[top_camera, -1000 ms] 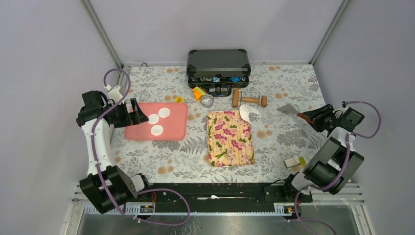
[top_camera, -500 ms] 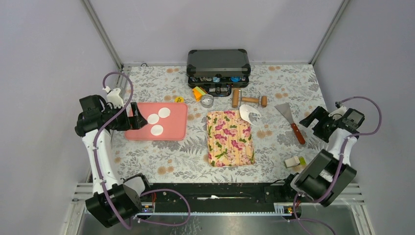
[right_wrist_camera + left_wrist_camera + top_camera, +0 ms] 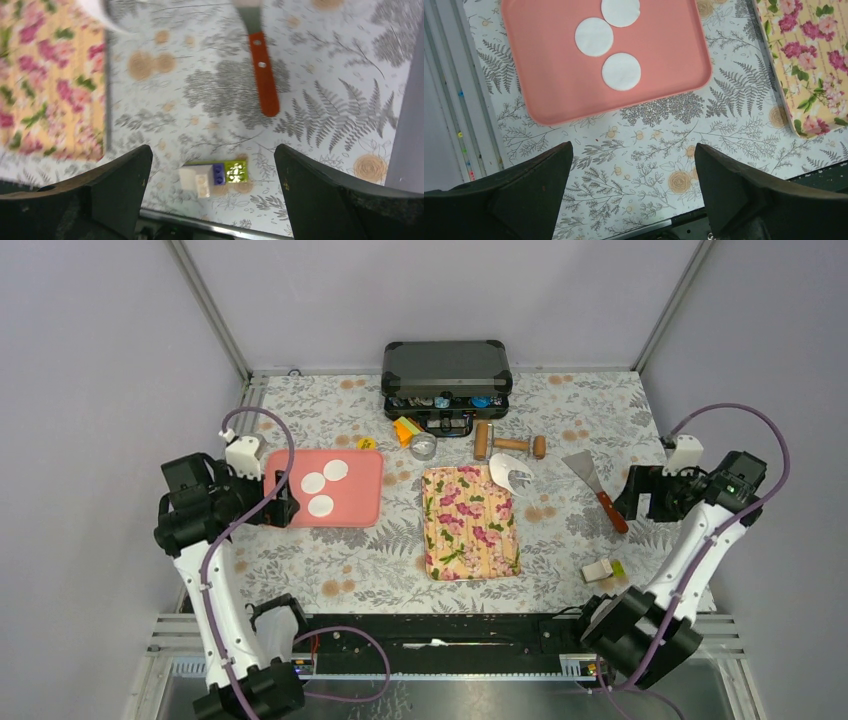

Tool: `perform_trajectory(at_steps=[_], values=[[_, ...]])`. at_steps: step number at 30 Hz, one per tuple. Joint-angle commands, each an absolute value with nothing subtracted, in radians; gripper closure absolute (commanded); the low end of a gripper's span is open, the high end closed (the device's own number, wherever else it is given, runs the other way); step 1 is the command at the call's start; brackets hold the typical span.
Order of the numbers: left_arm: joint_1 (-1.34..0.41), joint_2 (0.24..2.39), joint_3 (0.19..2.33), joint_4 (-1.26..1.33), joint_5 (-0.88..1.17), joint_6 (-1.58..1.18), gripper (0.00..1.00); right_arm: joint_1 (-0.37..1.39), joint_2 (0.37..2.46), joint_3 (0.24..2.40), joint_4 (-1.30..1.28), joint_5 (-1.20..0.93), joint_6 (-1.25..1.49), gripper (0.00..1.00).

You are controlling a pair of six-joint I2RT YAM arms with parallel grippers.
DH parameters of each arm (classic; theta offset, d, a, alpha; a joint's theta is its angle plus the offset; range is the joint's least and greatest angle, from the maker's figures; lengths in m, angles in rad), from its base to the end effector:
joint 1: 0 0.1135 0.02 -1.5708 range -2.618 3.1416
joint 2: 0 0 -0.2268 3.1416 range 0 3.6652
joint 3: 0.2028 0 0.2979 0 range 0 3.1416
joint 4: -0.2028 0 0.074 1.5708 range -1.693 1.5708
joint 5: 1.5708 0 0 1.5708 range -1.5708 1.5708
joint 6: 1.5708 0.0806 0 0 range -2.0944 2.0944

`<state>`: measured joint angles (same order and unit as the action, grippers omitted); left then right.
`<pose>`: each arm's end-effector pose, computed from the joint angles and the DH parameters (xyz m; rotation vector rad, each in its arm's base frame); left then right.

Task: Roll out the dumpling wrappers from the dough
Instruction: Reset both arms

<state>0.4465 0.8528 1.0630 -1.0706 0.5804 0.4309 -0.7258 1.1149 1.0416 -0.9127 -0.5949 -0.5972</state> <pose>0.2318 0.0620 0.2967 0.2323 2.2582 -0.2545 0.2493 -0.1609 0.2382 -0.0647 2.3360 0.1325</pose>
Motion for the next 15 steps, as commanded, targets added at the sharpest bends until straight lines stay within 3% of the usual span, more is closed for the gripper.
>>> perform_trajectory(at_steps=[1, 5, 7, 11, 15], values=[[0.351, 0.847, 1.079, -1.027, 0.555, 0.440, 0.01, -0.712, 0.973, 1.164, -1.241, -0.866, -0.912, 0.00], [0.000, 0.919, 1.082, -0.895, 0.170, 0.300, 0.01, -0.475, 0.945, 1.209, -1.072, -0.834, -0.536, 0.00], [-0.139, 0.956, 1.104, -0.889, 0.080, 0.280, 0.01, -0.294, 0.938, 1.200, -0.974, -0.768, -0.392, 0.00], [-0.239, 0.911, 1.180, -0.934, 0.197, 0.287, 0.01, -0.031, 0.933, 1.224, -0.955, -0.735, -0.260, 0.00], [-0.238, 0.762, 1.210, -0.973, 0.345, 0.303, 0.01, -0.005, 0.862, 1.295, -1.055, -0.957, -0.299, 0.00]])
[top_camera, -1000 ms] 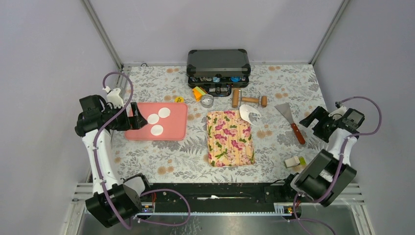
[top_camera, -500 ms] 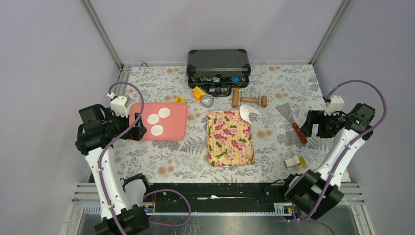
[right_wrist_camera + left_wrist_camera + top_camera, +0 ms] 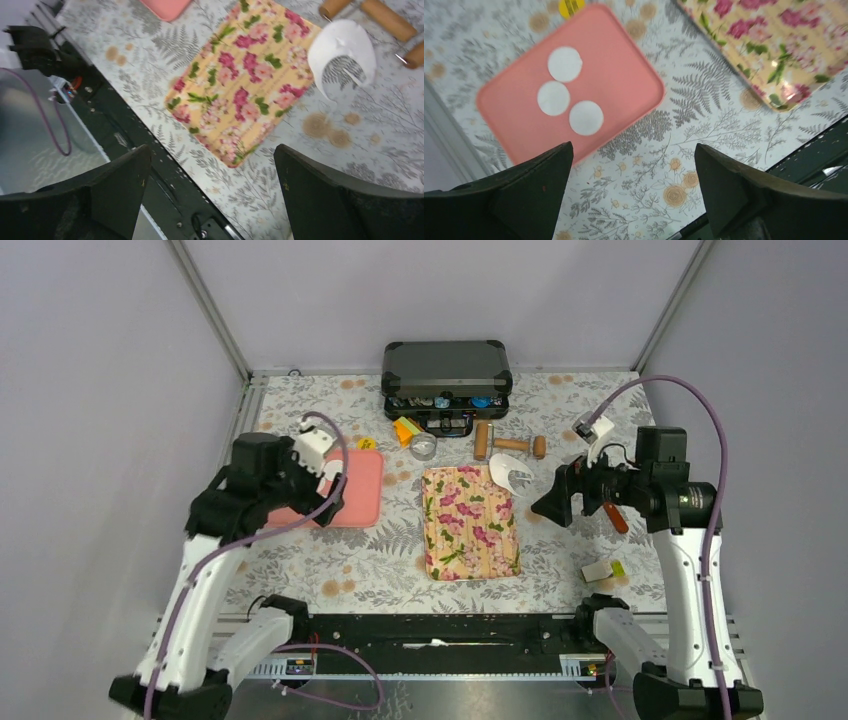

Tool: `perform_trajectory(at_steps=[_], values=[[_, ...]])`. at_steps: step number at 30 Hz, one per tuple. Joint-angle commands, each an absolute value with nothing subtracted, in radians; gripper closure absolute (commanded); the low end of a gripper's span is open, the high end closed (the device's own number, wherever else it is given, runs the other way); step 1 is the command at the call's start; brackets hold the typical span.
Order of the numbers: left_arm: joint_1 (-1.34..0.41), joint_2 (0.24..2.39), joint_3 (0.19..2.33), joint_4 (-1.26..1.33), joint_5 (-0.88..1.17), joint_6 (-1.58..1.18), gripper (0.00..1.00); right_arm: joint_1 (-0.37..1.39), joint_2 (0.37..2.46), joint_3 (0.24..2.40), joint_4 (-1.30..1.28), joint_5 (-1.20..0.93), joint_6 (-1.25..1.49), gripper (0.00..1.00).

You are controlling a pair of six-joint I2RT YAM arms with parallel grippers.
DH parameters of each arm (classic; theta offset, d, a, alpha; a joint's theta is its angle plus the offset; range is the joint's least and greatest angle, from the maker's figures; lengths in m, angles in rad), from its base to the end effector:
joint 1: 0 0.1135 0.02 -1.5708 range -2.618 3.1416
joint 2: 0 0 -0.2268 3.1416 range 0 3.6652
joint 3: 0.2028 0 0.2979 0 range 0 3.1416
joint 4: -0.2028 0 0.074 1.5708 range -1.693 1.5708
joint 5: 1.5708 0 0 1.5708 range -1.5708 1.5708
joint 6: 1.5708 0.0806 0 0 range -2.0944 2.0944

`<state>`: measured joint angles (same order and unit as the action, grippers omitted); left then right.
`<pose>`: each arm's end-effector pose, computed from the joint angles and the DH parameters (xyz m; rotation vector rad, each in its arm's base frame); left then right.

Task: Roll out the dumpling wrappers from the dough
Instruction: Reset both arms

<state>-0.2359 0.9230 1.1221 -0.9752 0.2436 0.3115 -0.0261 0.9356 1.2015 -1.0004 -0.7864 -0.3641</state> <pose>0.2540 -0.0811 0.3043 0.7445 2.2093 -0.2479 0.2498 0.0505 0.3429 -0.7349 2.0055 0.6738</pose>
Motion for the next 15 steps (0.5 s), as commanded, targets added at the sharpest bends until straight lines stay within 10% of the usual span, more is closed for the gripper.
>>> perform_trajectory(at_steps=[1, 15], values=[[-0.238, 0.723, 1.205, -0.985, 0.378, 0.318, 0.01, -0.005, 0.819, 1.305, -1.048, -1.004, -0.289, 0.00], [-0.219, 0.520, 1.140, -1.066, 0.628, 0.405, 0.01, -0.005, 0.549, 1.478, -1.006, -1.125, -0.208, 0.00]])
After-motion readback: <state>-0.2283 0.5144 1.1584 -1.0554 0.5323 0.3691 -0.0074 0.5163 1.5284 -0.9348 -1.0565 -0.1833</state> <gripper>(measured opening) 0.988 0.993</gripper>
